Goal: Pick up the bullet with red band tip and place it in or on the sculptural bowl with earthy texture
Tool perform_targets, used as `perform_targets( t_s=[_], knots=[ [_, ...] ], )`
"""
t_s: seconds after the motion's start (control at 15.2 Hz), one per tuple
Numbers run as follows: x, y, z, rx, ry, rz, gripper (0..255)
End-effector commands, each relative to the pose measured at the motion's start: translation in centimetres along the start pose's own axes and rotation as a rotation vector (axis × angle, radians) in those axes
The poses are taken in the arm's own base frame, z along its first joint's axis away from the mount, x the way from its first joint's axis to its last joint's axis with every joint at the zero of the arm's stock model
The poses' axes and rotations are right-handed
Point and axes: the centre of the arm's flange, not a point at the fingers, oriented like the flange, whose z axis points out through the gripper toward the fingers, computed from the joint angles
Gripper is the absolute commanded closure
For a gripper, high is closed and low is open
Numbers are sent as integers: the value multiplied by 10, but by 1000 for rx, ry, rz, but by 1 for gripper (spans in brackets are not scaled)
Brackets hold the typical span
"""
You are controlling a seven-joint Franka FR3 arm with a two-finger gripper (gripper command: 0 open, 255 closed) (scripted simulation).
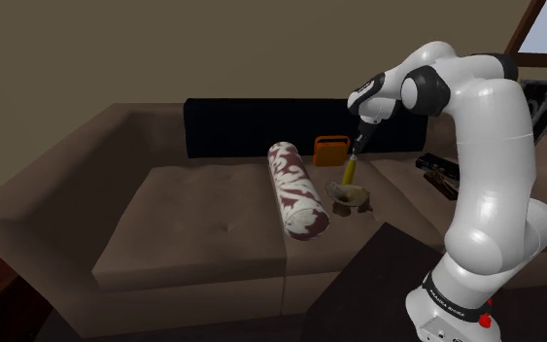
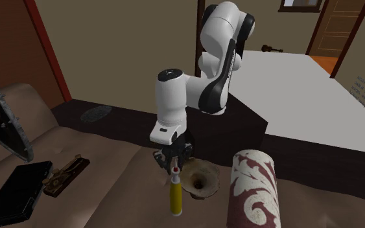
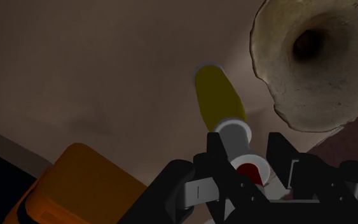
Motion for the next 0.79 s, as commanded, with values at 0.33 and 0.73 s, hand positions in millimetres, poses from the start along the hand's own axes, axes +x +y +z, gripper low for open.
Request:
perform_targets(
  t_s=[0.33, 0.73],
  knots=[
    [3, 1, -37, 0, 0, 0, 255],
    [6, 2, -69, 0, 0, 0, 255]
  ],
)
